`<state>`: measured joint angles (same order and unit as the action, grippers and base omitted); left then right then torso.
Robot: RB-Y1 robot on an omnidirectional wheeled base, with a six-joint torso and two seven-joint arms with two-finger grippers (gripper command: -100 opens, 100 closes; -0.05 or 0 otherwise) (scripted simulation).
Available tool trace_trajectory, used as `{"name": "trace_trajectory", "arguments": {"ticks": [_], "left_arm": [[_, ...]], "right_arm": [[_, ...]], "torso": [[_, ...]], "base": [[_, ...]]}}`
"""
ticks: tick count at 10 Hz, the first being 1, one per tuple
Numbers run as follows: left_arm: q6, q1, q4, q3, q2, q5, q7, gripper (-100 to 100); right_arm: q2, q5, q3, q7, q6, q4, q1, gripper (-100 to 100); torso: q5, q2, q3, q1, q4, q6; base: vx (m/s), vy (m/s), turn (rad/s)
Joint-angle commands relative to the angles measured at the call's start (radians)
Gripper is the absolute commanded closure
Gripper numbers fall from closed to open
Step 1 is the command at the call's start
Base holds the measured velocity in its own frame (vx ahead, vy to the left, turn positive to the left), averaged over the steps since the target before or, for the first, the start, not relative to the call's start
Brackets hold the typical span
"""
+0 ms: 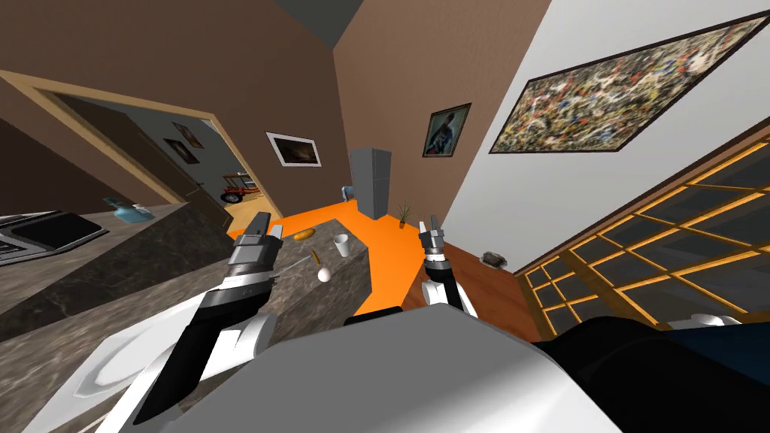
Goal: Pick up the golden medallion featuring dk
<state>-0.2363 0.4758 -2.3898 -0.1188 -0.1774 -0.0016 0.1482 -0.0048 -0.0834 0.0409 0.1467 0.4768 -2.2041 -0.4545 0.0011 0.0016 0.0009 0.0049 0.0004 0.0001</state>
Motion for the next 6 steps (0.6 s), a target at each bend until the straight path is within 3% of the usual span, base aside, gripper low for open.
{"name": "trace_trajectory", "arguments": {"ticks": [1, 6], "left_arm": [[0.050, 0.012, -0.012, -0.024, -0.015, 0.005, 0.012, -100], [0.163, 0.022, -0.023, -0.059, -0.034, 0.012, 0.030, -100]], "right_arm": [[0.000, 0.000, 0.000, 0.000, 0.000, 0.000, 0.000, 0], [0.000, 0.000, 0.000, 0.000, 0.000, 0.000, 0.000, 0]], "torso": [[0.000, 0.000, 0.000, 0.000, 0.000, 0.000], [0.000, 0.000, 0.000, 0.000, 0.000, 0.000]], "base": [[-0.053, 0.097, -0.415], [-0.040, 0.062, -0.149]]}}
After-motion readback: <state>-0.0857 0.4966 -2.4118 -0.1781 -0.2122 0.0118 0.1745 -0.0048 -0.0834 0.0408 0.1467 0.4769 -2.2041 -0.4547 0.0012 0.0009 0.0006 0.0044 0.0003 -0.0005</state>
